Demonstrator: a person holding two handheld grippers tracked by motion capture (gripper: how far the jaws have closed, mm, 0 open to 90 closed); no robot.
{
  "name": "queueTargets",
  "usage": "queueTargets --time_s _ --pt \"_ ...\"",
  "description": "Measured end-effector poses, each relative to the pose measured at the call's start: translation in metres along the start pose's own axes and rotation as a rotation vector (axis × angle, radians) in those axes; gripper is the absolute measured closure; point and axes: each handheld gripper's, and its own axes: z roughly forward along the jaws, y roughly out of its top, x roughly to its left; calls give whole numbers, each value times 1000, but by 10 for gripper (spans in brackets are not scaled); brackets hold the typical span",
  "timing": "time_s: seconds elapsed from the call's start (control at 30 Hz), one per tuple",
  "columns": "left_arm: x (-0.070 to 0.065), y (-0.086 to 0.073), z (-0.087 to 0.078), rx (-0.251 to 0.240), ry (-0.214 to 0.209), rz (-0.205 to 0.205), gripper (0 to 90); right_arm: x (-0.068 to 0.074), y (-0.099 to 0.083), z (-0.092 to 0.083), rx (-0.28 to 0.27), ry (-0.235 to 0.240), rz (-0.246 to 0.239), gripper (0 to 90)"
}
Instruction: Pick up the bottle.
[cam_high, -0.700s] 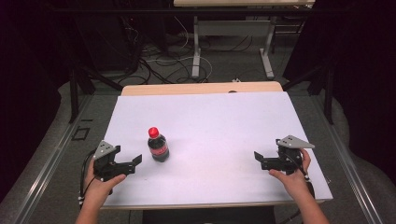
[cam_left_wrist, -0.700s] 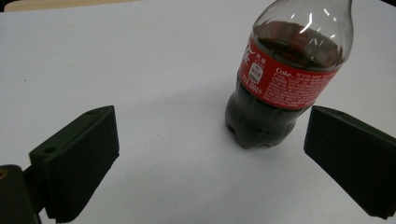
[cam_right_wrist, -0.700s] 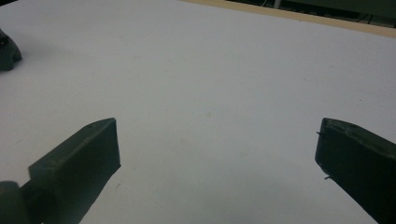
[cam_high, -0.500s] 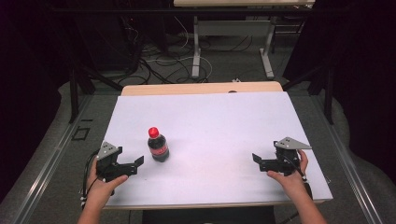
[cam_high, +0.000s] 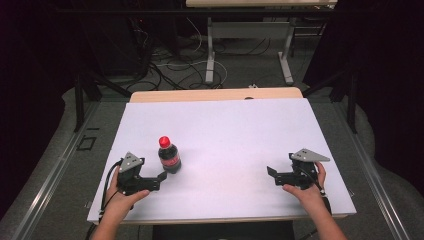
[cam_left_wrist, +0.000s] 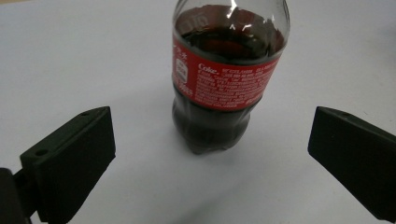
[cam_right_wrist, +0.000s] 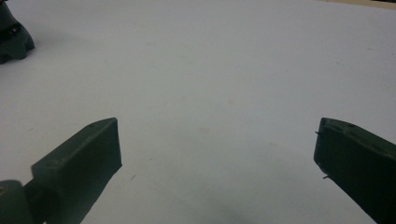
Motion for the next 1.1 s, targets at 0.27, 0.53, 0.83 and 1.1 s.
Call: queueTargets --time_s 0.27,0.53,0.83,1.1 --pt "-5 18 25 -27 -2 -14 75 2 0 2 -9 2 3 0" --pt "-7 21 47 -19 4 -8 148 1 0 3 -10 3 3 0" --pt "-7 16 52 -15 10 20 239 0 -1 3 0 12 14 1" --pt "-4 11 53 -15 -7 21 276 -1 -3 5 9 12 20 1"
